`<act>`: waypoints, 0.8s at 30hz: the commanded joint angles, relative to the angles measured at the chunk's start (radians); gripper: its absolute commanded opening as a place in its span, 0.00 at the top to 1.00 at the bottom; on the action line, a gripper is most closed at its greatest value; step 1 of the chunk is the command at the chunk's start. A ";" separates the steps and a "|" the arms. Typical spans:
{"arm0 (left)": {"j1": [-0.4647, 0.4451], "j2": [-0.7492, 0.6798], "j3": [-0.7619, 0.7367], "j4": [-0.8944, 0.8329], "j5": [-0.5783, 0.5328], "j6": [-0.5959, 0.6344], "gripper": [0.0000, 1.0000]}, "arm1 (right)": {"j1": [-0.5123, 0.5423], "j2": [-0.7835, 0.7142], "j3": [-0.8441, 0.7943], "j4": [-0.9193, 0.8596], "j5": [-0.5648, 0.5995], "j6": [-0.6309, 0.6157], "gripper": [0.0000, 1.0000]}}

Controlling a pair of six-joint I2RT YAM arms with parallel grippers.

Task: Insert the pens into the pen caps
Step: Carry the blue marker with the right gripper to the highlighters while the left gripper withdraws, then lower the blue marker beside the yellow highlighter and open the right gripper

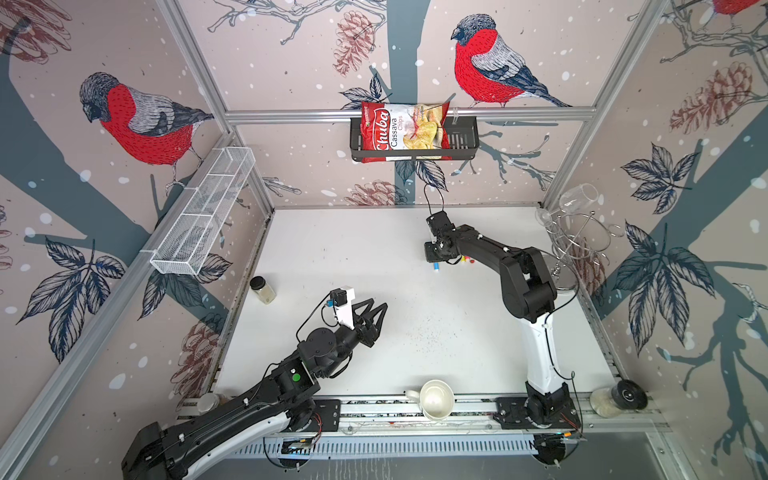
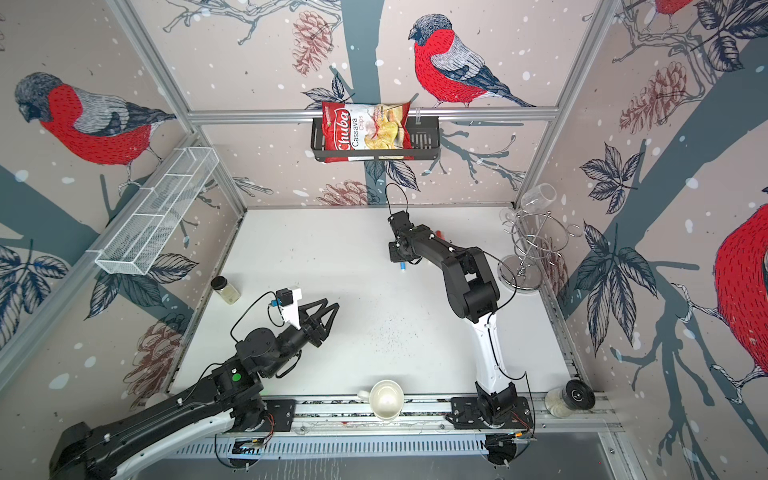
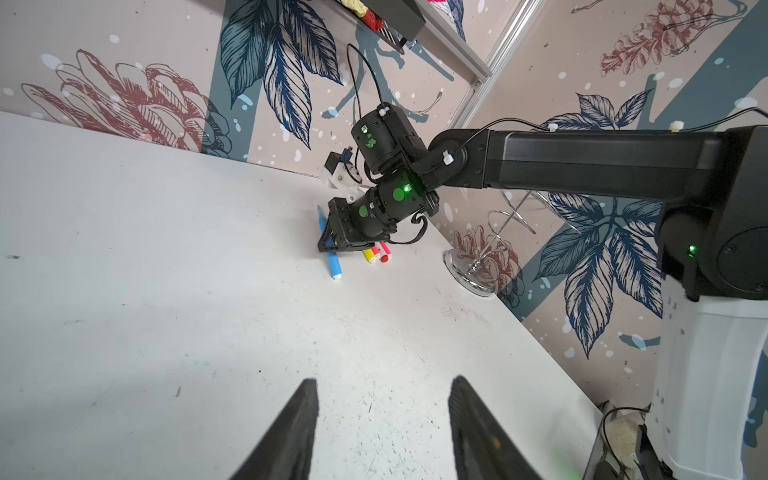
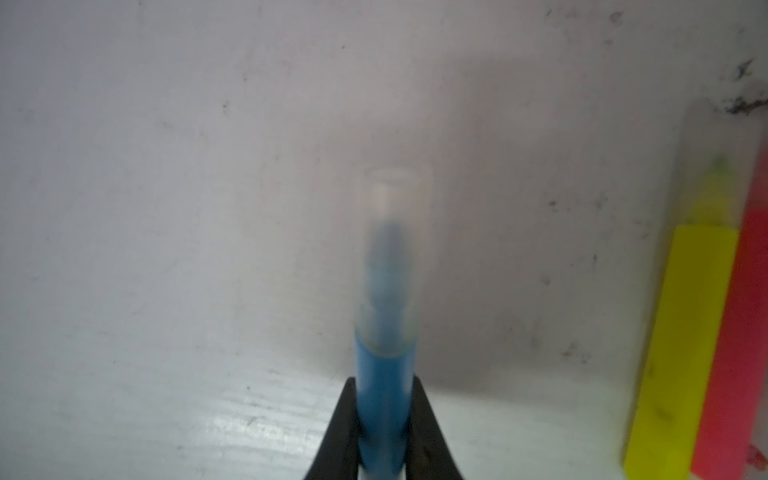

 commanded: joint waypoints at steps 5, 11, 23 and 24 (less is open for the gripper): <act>0.000 -0.014 0.003 -0.033 -0.029 0.022 0.48 | -0.025 0.053 0.058 -0.088 0.065 -0.034 0.89; 0.001 -0.020 0.003 -0.038 -0.032 0.026 0.48 | -0.047 0.063 0.058 -0.090 0.097 -0.032 0.89; 0.000 -0.029 -0.009 -0.034 -0.030 0.022 0.48 | -0.088 0.039 0.037 -0.096 0.178 -0.030 0.80; 0.000 -0.031 -0.009 -0.034 -0.030 0.022 0.48 | -0.091 0.036 0.036 -0.098 0.188 -0.026 0.78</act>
